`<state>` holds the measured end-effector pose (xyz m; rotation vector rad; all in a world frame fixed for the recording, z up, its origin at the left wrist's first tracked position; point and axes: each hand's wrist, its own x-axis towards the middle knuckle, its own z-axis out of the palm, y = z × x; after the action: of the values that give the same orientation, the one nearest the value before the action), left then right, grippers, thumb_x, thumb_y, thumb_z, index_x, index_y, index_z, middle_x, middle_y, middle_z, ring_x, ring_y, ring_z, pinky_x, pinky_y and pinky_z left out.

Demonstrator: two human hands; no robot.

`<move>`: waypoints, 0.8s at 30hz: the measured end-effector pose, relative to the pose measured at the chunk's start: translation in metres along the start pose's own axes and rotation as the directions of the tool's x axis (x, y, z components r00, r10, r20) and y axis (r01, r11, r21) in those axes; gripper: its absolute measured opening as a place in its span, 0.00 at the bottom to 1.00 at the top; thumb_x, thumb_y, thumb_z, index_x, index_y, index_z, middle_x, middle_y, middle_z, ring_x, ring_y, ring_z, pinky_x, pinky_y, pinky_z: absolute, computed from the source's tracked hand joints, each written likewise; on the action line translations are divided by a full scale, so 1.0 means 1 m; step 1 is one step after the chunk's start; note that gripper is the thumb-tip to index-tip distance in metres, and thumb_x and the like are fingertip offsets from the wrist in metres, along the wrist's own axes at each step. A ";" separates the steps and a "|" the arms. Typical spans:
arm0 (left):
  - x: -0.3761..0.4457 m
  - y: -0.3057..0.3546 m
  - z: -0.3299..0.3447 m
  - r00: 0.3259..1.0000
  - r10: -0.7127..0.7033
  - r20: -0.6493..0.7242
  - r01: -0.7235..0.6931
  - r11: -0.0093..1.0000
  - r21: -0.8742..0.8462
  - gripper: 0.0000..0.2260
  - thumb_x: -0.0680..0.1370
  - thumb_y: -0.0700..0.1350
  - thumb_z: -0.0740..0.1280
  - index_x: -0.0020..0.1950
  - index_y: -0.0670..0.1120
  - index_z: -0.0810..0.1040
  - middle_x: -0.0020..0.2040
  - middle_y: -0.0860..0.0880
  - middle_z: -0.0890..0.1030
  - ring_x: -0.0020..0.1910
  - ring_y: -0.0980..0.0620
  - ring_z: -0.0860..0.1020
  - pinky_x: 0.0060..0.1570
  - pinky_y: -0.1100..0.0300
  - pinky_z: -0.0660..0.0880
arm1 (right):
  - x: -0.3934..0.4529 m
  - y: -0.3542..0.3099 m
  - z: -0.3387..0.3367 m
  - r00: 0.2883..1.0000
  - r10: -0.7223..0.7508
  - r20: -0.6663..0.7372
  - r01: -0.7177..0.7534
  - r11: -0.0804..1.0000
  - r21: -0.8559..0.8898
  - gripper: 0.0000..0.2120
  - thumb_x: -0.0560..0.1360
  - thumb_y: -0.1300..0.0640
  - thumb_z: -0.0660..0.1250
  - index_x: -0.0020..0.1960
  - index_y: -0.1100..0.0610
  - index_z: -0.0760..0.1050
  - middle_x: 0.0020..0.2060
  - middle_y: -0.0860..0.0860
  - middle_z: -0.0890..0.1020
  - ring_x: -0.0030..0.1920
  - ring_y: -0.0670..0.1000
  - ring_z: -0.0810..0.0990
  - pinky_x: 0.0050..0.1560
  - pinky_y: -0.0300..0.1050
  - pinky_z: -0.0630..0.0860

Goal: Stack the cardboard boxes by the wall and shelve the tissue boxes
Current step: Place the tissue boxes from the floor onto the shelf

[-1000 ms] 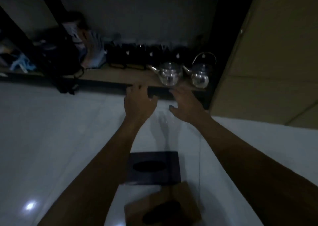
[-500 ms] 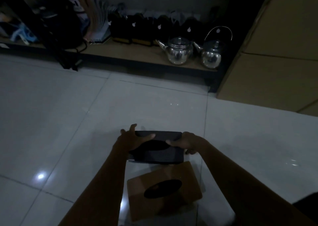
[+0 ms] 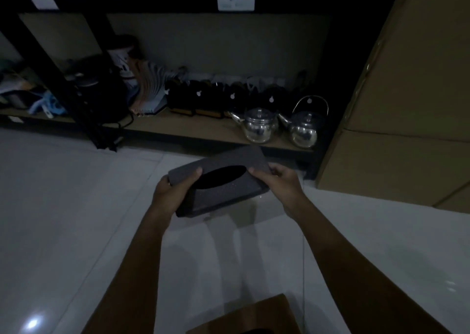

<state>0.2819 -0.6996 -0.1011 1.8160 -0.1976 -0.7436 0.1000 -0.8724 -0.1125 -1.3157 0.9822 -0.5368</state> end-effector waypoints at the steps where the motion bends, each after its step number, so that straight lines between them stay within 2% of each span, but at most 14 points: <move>1: -0.001 0.012 -0.006 1.000 0.018 -0.015 -0.018 1.000 -0.021 0.48 0.58 0.70 0.80 0.72 0.48 0.75 0.66 0.48 0.79 0.60 0.46 0.80 0.62 0.48 0.78 | -0.002 -0.015 0.002 0.999 -0.039 0.020 0.038 0.999 0.035 0.18 0.65 0.47 0.81 0.53 0.52 0.84 0.47 0.48 0.87 0.47 0.49 0.86 0.43 0.40 0.80; 4: -0.007 0.047 -0.018 0.996 0.085 0.018 -0.083 0.991 -0.103 0.49 0.56 0.71 0.79 0.73 0.52 0.74 0.65 0.49 0.80 0.59 0.46 0.81 0.61 0.45 0.79 | -0.006 -0.061 0.003 0.982 -0.162 0.102 0.145 0.977 0.154 0.21 0.65 0.55 0.83 0.56 0.52 0.83 0.50 0.49 0.87 0.49 0.50 0.86 0.47 0.43 0.82; 7: -0.023 0.079 -0.028 0.978 0.168 0.126 -0.151 0.979 -0.136 0.48 0.56 0.65 0.83 0.73 0.56 0.73 0.63 0.52 0.82 0.57 0.49 0.83 0.56 0.48 0.81 | -0.006 -0.101 -0.001 0.926 -0.311 0.213 0.291 0.949 0.121 0.34 0.59 0.60 0.85 0.63 0.52 0.79 0.54 0.49 0.86 0.55 0.48 0.84 0.52 0.43 0.82; 8: -0.026 0.084 -0.032 0.967 0.193 0.167 -0.170 0.975 -0.140 0.51 0.52 0.64 0.85 0.73 0.57 0.72 0.63 0.53 0.82 0.57 0.49 0.83 0.56 0.49 0.81 | -0.005 -0.110 -0.002 0.907 -0.359 0.220 0.351 0.933 0.075 0.39 0.58 0.59 0.86 0.66 0.53 0.77 0.56 0.48 0.85 0.57 0.47 0.83 0.53 0.42 0.81; 10: -0.038 0.098 -0.036 0.938 0.236 0.255 -0.217 0.971 -0.103 0.58 0.45 0.60 0.87 0.72 0.61 0.67 0.62 0.59 0.80 0.59 0.54 0.81 0.55 0.53 0.80 | -0.007 -0.134 -0.003 0.878 -0.447 0.171 0.453 0.891 0.004 0.41 0.59 0.61 0.85 0.68 0.54 0.74 0.57 0.47 0.83 0.58 0.45 0.81 0.51 0.36 0.80; 12: -0.052 0.108 -0.037 0.891 0.313 0.329 -0.300 0.950 -0.091 0.58 0.49 0.56 0.88 0.73 0.63 0.62 0.61 0.64 0.77 0.58 0.61 0.78 0.48 0.62 0.80 | -0.011 -0.157 -0.006 0.842 -0.523 0.132 0.529 0.849 -0.015 0.40 0.60 0.65 0.83 0.69 0.54 0.73 0.57 0.47 0.82 0.57 0.46 0.81 0.49 0.33 0.78; 14: -0.057 0.118 -0.040 0.866 0.378 0.327 -0.365 0.925 -0.102 0.56 0.52 0.54 0.87 0.74 0.62 0.61 0.60 0.63 0.76 0.54 0.65 0.79 0.41 0.67 0.79 | -0.015 -0.180 -0.011 0.801 -0.586 0.124 0.592 0.806 -0.016 0.39 0.61 0.68 0.82 0.68 0.54 0.73 0.58 0.49 0.82 0.56 0.45 0.82 0.50 0.35 0.79; 16: -0.058 0.128 -0.045 0.844 0.415 0.340 -0.415 0.907 -0.077 0.64 0.46 0.59 0.88 0.77 0.64 0.59 0.64 0.63 0.76 0.57 0.65 0.78 0.48 0.64 0.79 | -0.020 -0.202 -0.016 0.766 -0.634 0.109 0.638 0.770 -0.010 0.37 0.61 0.69 0.81 0.67 0.55 0.74 0.56 0.50 0.83 0.54 0.44 0.82 0.51 0.36 0.79; 18: -0.060 0.139 -0.047 0.808 0.474 0.350 -0.488 0.871 -0.050 0.68 0.44 0.60 0.88 0.77 0.69 0.52 0.68 0.64 0.72 0.66 0.62 0.74 0.61 0.57 0.76 | -0.023 -0.221 -0.020 0.744 -0.664 0.081 0.665 0.747 0.018 0.33 0.63 0.70 0.80 0.65 0.56 0.75 0.54 0.50 0.84 0.51 0.42 0.83 0.50 0.36 0.80; 20: -0.069 0.152 -0.038 0.758 0.568 0.320 -0.565 0.817 -0.112 0.68 0.47 0.56 0.89 0.77 0.70 0.50 0.72 0.61 0.71 0.70 0.60 0.73 0.68 0.54 0.74 | -0.025 -0.237 -0.020 0.735 -0.677 0.049 0.673 0.736 0.077 0.30 0.65 0.68 0.79 0.65 0.58 0.76 0.54 0.51 0.84 0.52 0.43 0.84 0.50 0.37 0.80; 22: -0.075 0.163 -0.023 0.698 0.687 0.202 -0.668 0.727 -0.160 0.61 0.53 0.48 0.88 0.78 0.60 0.56 0.70 0.59 0.74 0.64 0.65 0.76 0.60 0.65 0.77 | -0.023 -0.248 -0.019 0.721 -0.693 0.014 0.687 0.718 0.113 0.28 0.67 0.65 0.79 0.65 0.60 0.77 0.55 0.53 0.85 0.55 0.48 0.84 0.52 0.39 0.80; 24: -0.077 0.174 -0.008 0.650 0.759 0.026 -0.743 0.643 -0.186 0.52 0.55 0.48 0.88 0.75 0.54 0.65 0.65 0.57 0.79 0.60 0.64 0.79 0.53 0.70 0.77 | -0.022 -0.259 -0.020 0.709 -0.705 0.004 0.700 0.704 0.116 0.24 0.69 0.59 0.79 0.63 0.57 0.78 0.55 0.51 0.85 0.57 0.48 0.83 0.55 0.41 0.80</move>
<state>0.2636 -0.7221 0.0870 1.3440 -0.8902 -0.2266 0.1225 -0.9219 0.1424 -1.5863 0.3559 -1.1225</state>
